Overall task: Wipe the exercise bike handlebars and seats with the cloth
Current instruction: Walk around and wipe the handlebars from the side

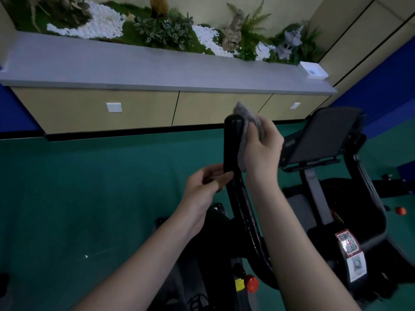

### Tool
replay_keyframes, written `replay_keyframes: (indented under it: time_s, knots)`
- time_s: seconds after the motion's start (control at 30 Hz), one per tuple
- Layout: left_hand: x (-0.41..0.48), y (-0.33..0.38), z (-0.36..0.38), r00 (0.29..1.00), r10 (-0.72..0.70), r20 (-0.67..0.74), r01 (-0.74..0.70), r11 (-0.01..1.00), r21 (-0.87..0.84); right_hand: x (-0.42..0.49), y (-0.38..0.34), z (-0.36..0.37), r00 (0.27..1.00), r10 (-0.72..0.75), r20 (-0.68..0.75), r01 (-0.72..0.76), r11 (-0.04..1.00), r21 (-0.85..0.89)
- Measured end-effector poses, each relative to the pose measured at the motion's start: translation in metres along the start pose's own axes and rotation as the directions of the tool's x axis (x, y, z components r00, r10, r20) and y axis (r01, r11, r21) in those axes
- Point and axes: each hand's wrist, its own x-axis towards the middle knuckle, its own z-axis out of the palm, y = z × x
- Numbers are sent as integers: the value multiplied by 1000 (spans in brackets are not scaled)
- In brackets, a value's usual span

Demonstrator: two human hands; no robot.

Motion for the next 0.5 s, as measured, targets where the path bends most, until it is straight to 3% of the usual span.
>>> replay_keyframes:
  time_s: [0.07, 0.17, 0.33, 0.43, 0.5]
  knots:
    - [0, 1, 0, 1000, -2, 15, 2, 1000, -5, 10, -2, 3, 984, 152, 96, -162, 981, 106]
    - [-3, 2, -1, 997, 20, 76, -21, 1000, 11, 18, 0, -6, 897, 302, 322, -387, 889, 244]
    - [2, 13, -11, 987, 20, 161, -47, 985, 168, 4, 11, -18, 842, 309, 442, -444, 863, 243]
    - [10, 24, -19, 970, 210, 124, -243, 875, 419, -4, 18, -23, 852, 308, 423, -427, 876, 223]
    - [16, 35, -24, 882, 449, 142, -443, 687, 576, -10, 17, -24, 856, 306, 417, -412, 890, 193]
